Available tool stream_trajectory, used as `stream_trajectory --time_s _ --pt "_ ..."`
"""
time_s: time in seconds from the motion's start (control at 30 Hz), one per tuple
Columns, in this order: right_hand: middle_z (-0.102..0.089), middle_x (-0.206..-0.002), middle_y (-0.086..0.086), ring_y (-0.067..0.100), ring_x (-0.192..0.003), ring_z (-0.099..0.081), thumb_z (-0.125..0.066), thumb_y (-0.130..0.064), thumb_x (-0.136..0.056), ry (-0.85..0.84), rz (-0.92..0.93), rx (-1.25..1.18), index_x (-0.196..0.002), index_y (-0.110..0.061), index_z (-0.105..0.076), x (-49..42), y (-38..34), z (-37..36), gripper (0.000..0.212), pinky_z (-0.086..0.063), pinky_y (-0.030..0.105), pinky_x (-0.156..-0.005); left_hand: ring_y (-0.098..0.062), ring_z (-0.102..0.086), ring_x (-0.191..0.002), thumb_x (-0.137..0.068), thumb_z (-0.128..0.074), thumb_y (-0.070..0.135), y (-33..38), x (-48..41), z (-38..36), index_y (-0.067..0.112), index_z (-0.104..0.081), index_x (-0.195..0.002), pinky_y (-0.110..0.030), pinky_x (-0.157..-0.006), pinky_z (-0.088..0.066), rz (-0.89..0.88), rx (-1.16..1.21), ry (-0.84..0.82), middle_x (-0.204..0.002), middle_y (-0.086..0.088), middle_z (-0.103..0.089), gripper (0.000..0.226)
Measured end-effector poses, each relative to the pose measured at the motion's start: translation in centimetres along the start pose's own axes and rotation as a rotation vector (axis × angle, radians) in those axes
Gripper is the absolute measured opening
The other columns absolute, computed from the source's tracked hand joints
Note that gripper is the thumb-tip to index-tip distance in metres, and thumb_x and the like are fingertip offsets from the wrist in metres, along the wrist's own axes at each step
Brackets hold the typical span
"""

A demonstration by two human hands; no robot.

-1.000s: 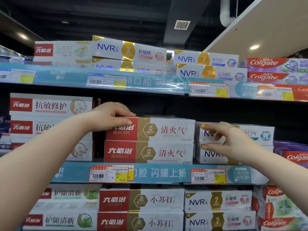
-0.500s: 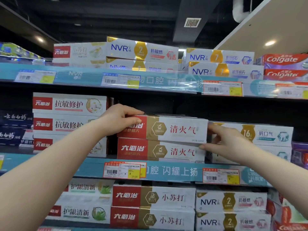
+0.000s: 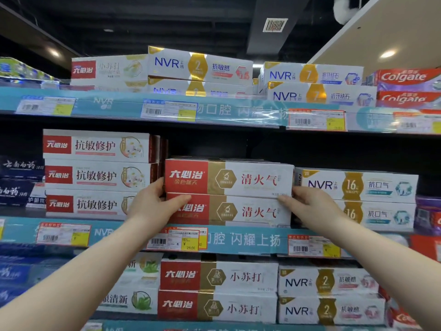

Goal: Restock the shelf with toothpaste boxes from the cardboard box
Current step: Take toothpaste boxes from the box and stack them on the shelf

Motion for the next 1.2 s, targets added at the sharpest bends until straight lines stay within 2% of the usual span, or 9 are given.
stream_trajectory --time_s 0.1,0.17,0.27,0.33,0.4,0.5,0.7,0.93,1.2 --pt "-0.060 -0.085 -0.016 -0.006 -0.074 -0.054 -0.047 -0.032 -0.093 0.019 -0.009 0.016 -0.102 -0.024 -0.059 -0.13 0.16 -0.24 0.018 -0.040 0.012 -0.055 -0.012 -0.066 -0.086 -0.081 -0.064 0.035 0.53 0.11 0.02 0.026 -0.064 -0.107 -0.032 -0.079 -0.050 -0.015 -0.036 0.079 -0.096 0.006 -0.071 0.027" --pt "-0.060 -0.085 -0.014 -0.004 -0.075 -0.055 -0.047 -0.032 -0.093 0.032 -0.017 0.007 -0.100 -0.023 -0.059 -0.20 0.18 -0.27 0.017 -0.041 0.014 -0.056 -0.012 -0.067 -0.085 -0.084 -0.063 0.028 0.68 0.24 0.00 0.023 -0.065 -0.107 -0.027 -0.074 -0.051 -0.041 0.007 0.106 -0.089 0.006 -0.071 0.023" --pt "-0.066 -0.095 -0.005 0.006 -0.084 -0.062 -0.049 -0.031 -0.092 0.038 -0.048 -0.057 -0.105 -0.019 -0.062 -0.18 0.31 -0.25 0.022 -0.053 0.025 -0.069 -0.007 -0.065 -0.079 -0.083 -0.065 0.024 0.55 0.47 0.01 0.019 -0.065 -0.109 -0.019 -0.065 -0.047 -0.064 0.029 0.154 -0.086 0.005 -0.070 0.026" --pt "-0.069 -0.100 -0.002 0.013 -0.090 -0.064 -0.050 -0.030 -0.092 0.037 -0.082 -0.120 -0.108 -0.017 -0.063 -0.16 0.48 -0.31 0.025 -0.056 0.035 -0.081 -0.008 -0.066 -0.080 -0.082 -0.066 0.027 0.34 0.48 0.09 0.020 -0.065 -0.110 -0.021 -0.066 -0.049 -0.055 0.045 0.168 -0.089 0.004 -0.071 0.029" --pt "-0.070 -0.101 -0.001 0.015 -0.092 -0.065 -0.050 -0.032 -0.092 0.021 -0.099 -0.151 -0.103 -0.019 -0.063 -0.12 0.67 -0.48 0.022 -0.056 0.039 -0.083 -0.009 -0.067 -0.079 -0.081 -0.067 0.030 0.16 0.36 0.13 0.024 -0.067 -0.105 -0.028 -0.072 -0.053 -0.040 0.056 0.140 -0.087 0.007 -0.072 0.025" --pt "-0.070 -0.098 -0.001 0.016 -0.089 -0.066 -0.047 -0.036 -0.092 0.005 -0.105 -0.126 -0.090 -0.019 -0.063 -0.13 0.74 -0.62 0.023 -0.056 0.041 -0.083 -0.014 -0.069 -0.080 -0.083 -0.064 0.036 0.08 0.07 0.19 0.028 -0.069 -0.088 -0.039 -0.080 -0.055 -0.016 0.002 0.080 -0.084 0.004 -0.074 0.011" --pt "-0.069 -0.093 -0.001 0.016 -0.086 -0.065 -0.046 -0.036 -0.093 -0.015 -0.098 -0.081 -0.089 -0.014 -0.064 -0.15 0.60 -0.54 0.028 -0.056 0.040 -0.082 -0.015 -0.069 -0.075 -0.082 -0.064 0.036 0.29 0.20 0.27 0.026 -0.069 -0.075 -0.034 -0.074 -0.055 -0.007 -0.027 0.125 -0.077 0.003 -0.073 0.013" --pt "-0.069 -0.092 0.001 0.018 -0.086 -0.065 -0.046 -0.035 -0.092 -0.006 -0.112 -0.085 -0.089 -0.013 -0.064 -0.18 0.56 -0.52 0.029 -0.055 0.043 -0.083 -0.010 -0.067 -0.073 -0.081 -0.065 0.037 0.26 0.27 0.42 0.020 -0.073 -0.084 -0.024 -0.066 -0.051 -0.014 -0.051 0.162 -0.077 0.005 -0.073 0.020" --pt "-0.069 -0.093 0.003 0.020 -0.086 -0.065 -0.046 -0.036 -0.092 -0.001 -0.139 -0.055 -0.090 -0.011 -0.064 -0.07 0.45 -0.42 0.031 -0.055 0.043 -0.082 -0.012 -0.069 -0.075 -0.081 -0.065 0.039 -0.02 0.12 0.34 0.016 -0.073 -0.092 -0.029 -0.072 -0.055 -0.036 -0.049 0.155 -0.081 0.002 -0.074 0.026"
Point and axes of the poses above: each hand's wrist, its own x-axis away from the middle knuckle, its own z-axis out of the back of the hand, y = z × x, the point moved 4 cm from there along -x, towards the middle knuckle
